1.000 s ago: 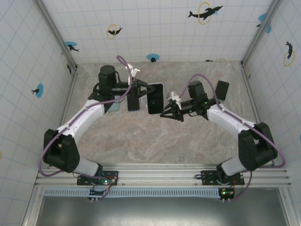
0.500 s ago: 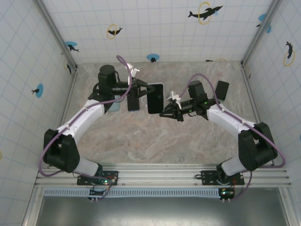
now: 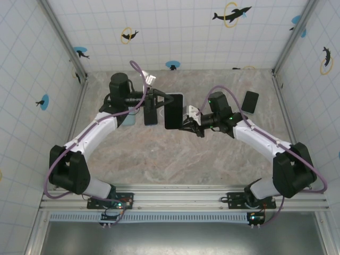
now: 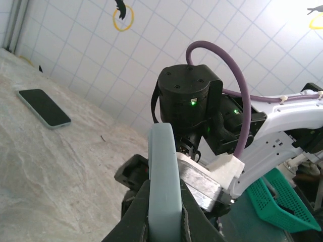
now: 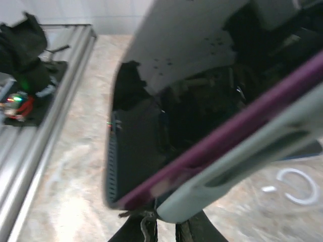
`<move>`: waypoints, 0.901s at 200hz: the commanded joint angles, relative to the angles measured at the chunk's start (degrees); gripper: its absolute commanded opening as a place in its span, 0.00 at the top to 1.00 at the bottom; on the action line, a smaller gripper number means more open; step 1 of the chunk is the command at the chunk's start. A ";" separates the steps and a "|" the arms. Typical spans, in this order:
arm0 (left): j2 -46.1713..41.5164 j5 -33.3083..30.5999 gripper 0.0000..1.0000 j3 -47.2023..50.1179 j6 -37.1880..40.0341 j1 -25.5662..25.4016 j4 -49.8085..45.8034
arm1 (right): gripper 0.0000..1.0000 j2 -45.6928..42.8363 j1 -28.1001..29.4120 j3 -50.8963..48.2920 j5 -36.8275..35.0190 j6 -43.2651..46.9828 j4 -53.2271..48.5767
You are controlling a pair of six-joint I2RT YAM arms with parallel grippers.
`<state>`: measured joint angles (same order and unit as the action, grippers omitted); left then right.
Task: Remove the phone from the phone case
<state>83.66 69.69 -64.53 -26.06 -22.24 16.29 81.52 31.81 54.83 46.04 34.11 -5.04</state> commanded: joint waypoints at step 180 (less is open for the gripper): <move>1.25 -18.41 1.00 4.51 -26.81 -1.73 16.21 | 0.66 -3.48 -2.43 -14.05 7.26 -51.41 50.42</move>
<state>83.90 62.92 -62.39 -41.47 -23.94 21.96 79.15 28.34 43.83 51.44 -2.35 31.09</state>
